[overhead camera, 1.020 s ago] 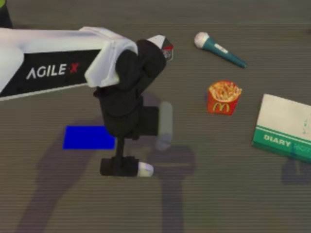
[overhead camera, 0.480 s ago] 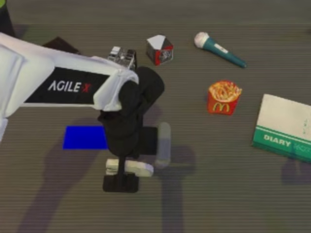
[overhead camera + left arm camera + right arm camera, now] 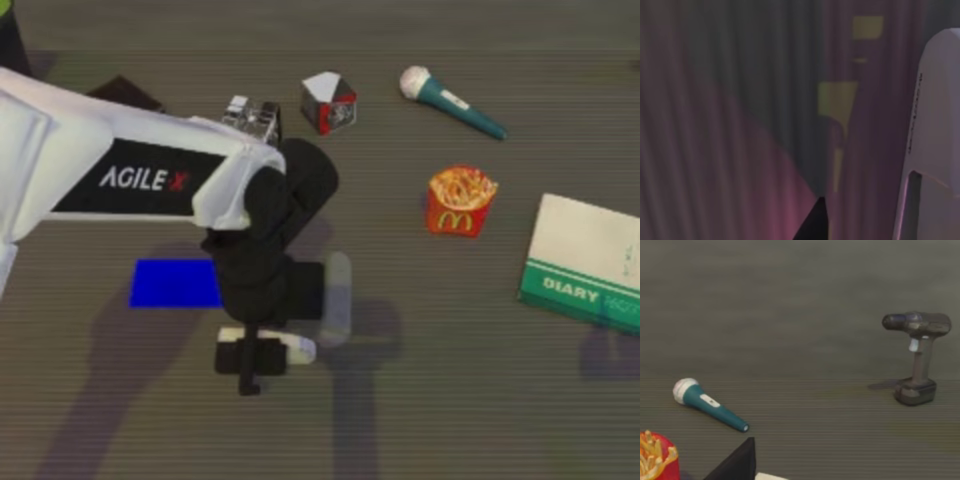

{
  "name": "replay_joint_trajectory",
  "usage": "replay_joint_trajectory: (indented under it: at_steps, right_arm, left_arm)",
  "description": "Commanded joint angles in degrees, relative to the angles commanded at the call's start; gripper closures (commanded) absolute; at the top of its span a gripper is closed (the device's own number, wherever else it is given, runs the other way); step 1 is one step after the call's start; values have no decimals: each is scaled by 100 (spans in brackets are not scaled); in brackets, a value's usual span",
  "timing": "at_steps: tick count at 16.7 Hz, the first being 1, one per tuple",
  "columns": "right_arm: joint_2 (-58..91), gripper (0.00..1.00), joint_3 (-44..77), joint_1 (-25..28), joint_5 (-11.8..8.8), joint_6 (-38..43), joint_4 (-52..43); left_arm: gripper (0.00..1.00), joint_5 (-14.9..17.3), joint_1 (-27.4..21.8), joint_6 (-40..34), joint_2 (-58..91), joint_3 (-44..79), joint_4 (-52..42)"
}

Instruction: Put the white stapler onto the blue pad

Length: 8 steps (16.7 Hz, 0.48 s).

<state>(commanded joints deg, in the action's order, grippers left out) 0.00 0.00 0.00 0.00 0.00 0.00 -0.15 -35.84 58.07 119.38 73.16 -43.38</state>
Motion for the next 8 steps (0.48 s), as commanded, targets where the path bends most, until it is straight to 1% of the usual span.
replay_joint_trajectory:
  at_steps: [5,6,8]
  right_arm:
    - [0,0,0,0,0,0,0]
    - [0,0,0,0,0,0,0]
    - [0,0,0,0,0,0,0]
  left_arm:
    - [98,0,0,0,0,0,0]
    - [100,0,0,0,0,0,0]
    - [100,0,0,0,0,0,0]
